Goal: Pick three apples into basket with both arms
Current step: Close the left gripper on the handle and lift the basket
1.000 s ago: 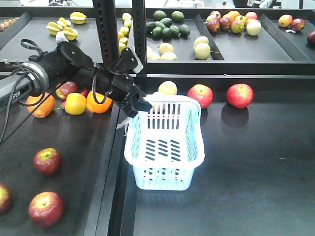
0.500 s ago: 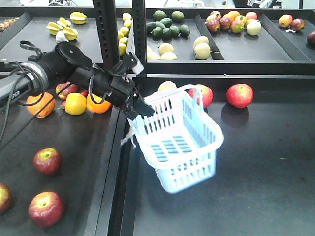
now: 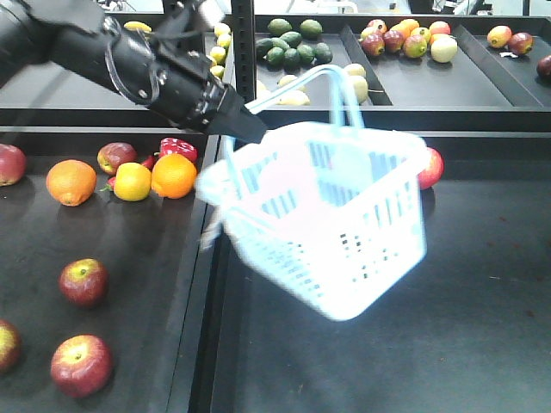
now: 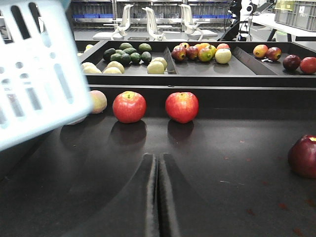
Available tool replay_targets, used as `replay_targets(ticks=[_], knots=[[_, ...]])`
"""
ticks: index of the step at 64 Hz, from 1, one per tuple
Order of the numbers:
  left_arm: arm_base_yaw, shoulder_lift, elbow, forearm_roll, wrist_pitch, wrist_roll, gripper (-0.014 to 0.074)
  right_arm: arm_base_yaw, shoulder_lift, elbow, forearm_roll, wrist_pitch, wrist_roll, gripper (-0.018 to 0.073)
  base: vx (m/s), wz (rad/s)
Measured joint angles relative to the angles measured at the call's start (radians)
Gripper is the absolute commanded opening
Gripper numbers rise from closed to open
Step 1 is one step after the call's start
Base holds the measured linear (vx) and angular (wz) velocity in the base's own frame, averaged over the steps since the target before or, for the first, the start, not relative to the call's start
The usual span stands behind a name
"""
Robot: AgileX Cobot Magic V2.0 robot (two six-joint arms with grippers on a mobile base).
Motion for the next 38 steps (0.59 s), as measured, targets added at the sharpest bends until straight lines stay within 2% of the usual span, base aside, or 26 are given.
replay_targets(ticks=[7, 15, 27, 38], knots=[[-0.044, -0.065, 0.0, 0.134, 0.019, -0.176, -0.0008, 0.0, 0.0, 0.0, 0.0, 0.0, 0.0, -0.0004, 0.0, 0.0], [-0.102, -0.141, 0.0, 0.199, 0.029, -0.34, -0.0008, 0.0, 0.0, 0.0, 0.0, 0.0, 0.0, -0.0004, 0.0, 0.0], [-0.188, -0.246, 0.0, 0.235, 0.039, -0.488, -0.0008, 0.0, 0.0, 0.0, 0.0, 0.0, 0.0, -0.0004, 0.0, 0.0], [-0.249, -0.32, 0.027, 0.334, 0.041, -0.593, -0.0008, 0.0, 0.0, 0.0, 0.0, 0.0, 0.0, -0.0004, 0.0, 0.0]])
